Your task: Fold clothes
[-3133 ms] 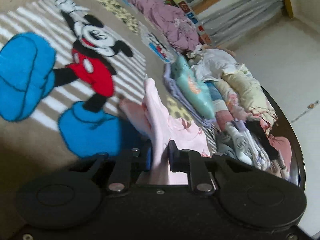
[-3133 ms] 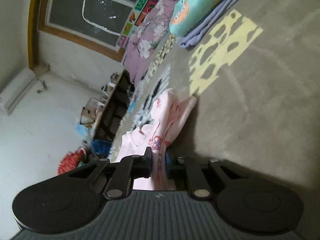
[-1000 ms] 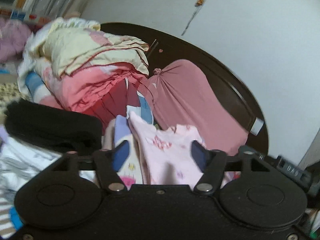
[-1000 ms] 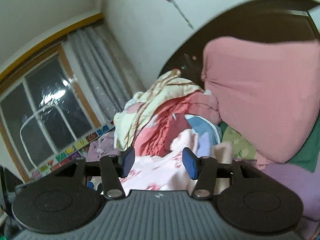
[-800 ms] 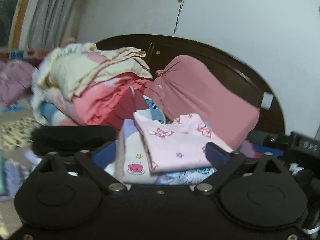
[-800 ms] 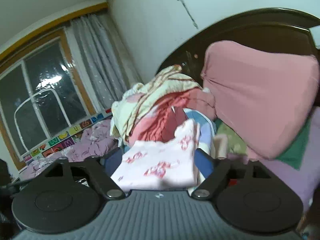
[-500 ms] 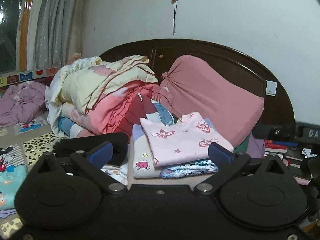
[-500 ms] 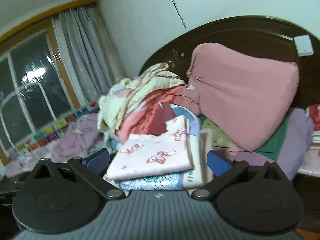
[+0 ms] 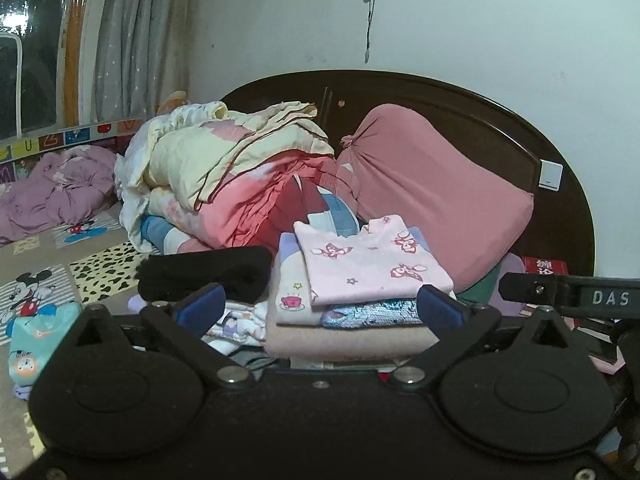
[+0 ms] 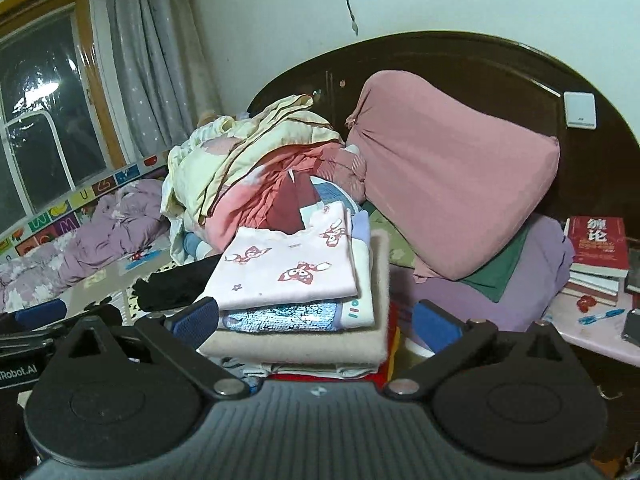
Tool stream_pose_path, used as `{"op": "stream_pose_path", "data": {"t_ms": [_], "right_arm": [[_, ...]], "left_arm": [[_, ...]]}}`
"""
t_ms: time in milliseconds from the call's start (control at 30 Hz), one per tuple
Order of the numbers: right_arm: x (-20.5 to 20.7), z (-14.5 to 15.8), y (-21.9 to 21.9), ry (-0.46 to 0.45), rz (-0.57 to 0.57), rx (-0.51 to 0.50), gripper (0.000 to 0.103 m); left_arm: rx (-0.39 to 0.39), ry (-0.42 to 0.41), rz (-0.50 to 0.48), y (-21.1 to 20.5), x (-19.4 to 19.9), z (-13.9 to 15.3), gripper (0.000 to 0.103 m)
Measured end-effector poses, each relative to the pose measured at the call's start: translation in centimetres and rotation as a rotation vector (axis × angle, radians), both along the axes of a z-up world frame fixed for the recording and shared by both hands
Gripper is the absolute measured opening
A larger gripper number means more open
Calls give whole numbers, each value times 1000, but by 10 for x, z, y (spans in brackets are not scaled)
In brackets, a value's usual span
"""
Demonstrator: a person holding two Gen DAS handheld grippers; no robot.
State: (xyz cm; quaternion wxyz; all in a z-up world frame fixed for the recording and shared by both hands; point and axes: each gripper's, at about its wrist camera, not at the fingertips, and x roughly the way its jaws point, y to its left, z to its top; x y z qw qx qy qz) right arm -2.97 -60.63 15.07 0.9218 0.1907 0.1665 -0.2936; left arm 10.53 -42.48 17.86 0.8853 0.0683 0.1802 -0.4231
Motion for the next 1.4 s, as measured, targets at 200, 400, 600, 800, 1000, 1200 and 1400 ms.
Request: {"op": "stream_pose_path", "data": {"t_ms": [200, 400, 600, 800, 1000, 1200, 1400], "right_arm": [[-6, 5, 12, 31, -3, -18, 103], [-11, 6, 20, 56, -15, -25, 103], [-14, 7, 27, 69, -11, -38, 103], [-14, 9, 34, 72, -8, -42, 103], [-12, 8, 38, 82, -3, -44, 103], [-13, 9, 40, 82, 0, -44, 103], [-12, 9, 42, 86, 8, -43, 103]], "left_arm": [[38, -12, 11, 4, -12, -1, 103], [51, -22, 17, 8, -20, -2, 103], [36, -15, 47, 14, -22, 0, 103], [28, -7, 37, 19, -22, 0, 103], [24, 3, 28, 21, -22, -1, 103], [14, 24, 16, 23, -21, -1, 103], [11, 23, 1, 25, -24, -2, 103]]}}
